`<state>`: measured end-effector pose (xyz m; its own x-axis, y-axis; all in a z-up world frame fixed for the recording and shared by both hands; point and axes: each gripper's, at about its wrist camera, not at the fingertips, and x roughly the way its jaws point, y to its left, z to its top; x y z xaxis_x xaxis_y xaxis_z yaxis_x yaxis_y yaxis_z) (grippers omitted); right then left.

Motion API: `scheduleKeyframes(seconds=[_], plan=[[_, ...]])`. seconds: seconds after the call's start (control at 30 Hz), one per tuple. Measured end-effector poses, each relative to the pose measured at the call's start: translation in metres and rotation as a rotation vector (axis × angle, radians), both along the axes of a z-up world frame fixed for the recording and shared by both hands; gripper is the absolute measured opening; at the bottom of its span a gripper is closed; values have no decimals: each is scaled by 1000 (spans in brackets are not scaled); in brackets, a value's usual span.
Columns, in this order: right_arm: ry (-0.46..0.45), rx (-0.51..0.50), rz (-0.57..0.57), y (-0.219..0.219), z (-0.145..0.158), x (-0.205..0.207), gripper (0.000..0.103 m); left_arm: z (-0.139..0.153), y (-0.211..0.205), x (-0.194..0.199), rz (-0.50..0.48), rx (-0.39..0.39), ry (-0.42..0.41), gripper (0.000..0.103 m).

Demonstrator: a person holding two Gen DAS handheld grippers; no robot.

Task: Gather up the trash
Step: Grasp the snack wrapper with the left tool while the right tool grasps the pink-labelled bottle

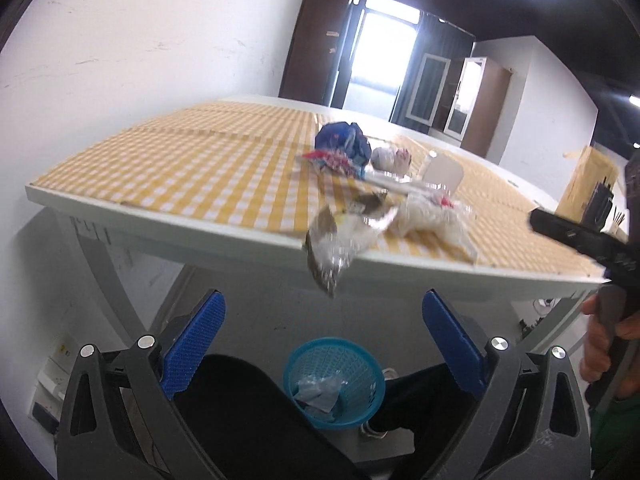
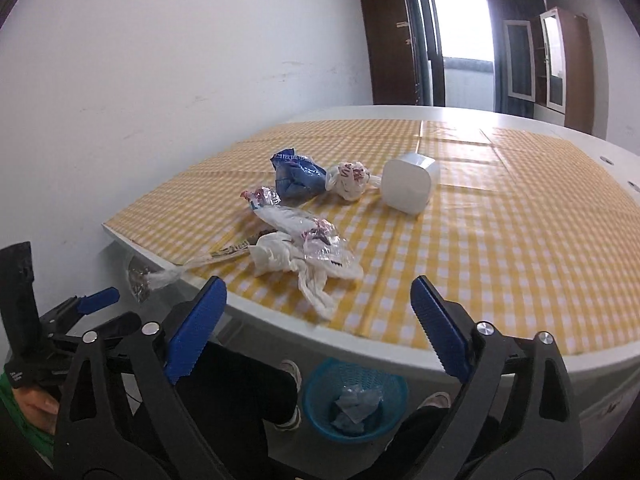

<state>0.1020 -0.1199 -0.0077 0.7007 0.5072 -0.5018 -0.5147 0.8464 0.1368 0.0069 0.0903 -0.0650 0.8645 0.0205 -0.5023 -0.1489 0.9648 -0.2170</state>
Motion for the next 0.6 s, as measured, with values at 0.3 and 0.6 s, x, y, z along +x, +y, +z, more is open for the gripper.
scheduleKeyframes(seconds=[0.3,0.6], plan=[[50,-49,20,30,-10,41,72,3,7,22,4,-8,7,92],[119,-19,30,34,-22,71,35,-3,11,41,-6,2,31,53]])
